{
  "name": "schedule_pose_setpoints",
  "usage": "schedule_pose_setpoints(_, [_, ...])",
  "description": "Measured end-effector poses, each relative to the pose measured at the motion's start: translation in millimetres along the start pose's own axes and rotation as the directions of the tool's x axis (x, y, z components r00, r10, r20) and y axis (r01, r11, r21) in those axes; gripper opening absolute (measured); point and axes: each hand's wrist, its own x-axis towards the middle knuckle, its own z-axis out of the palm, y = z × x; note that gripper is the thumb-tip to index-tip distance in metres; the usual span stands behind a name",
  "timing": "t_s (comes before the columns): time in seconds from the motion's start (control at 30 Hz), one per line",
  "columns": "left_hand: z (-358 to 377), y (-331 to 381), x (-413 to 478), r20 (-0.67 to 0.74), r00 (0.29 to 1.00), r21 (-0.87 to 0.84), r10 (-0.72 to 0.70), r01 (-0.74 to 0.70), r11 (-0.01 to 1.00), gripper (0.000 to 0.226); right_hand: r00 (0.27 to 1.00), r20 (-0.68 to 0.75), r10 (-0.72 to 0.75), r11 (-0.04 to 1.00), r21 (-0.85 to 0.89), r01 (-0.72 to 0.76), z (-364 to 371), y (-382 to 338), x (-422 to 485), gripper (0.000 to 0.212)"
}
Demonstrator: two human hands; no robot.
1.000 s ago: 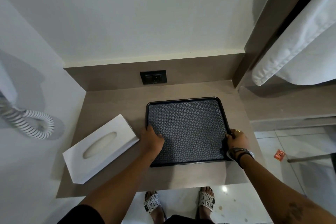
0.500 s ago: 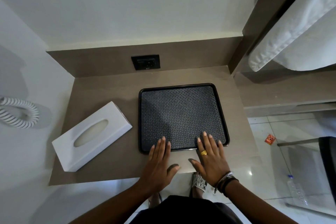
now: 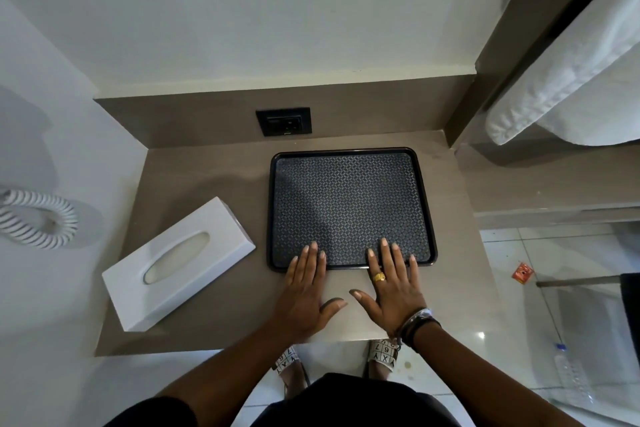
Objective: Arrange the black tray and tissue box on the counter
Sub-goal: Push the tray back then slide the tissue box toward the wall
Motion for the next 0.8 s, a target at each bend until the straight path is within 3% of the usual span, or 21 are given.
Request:
schedule_pose_setpoints(0.63, [-8.1, -18.9, 49.3, -0.009, 1.000, -0.051, -0.019, 0.018, 0.999, 0.099, 1.000, 0.004, -0.002, 1.000, -0.018, 0.002, -14.4, 13.3, 61.7, 0.083])
schedule_pose_setpoints(0.8, [-15.4, -24.3, 48.1, -0.043, 0.999, -0.064, 0.031, -0.034, 0.997, 0.092, 0.997, -0.069, -0.026, 1.000, 0.007, 0.026, -18.3, 5.1, 54.5, 0.083])
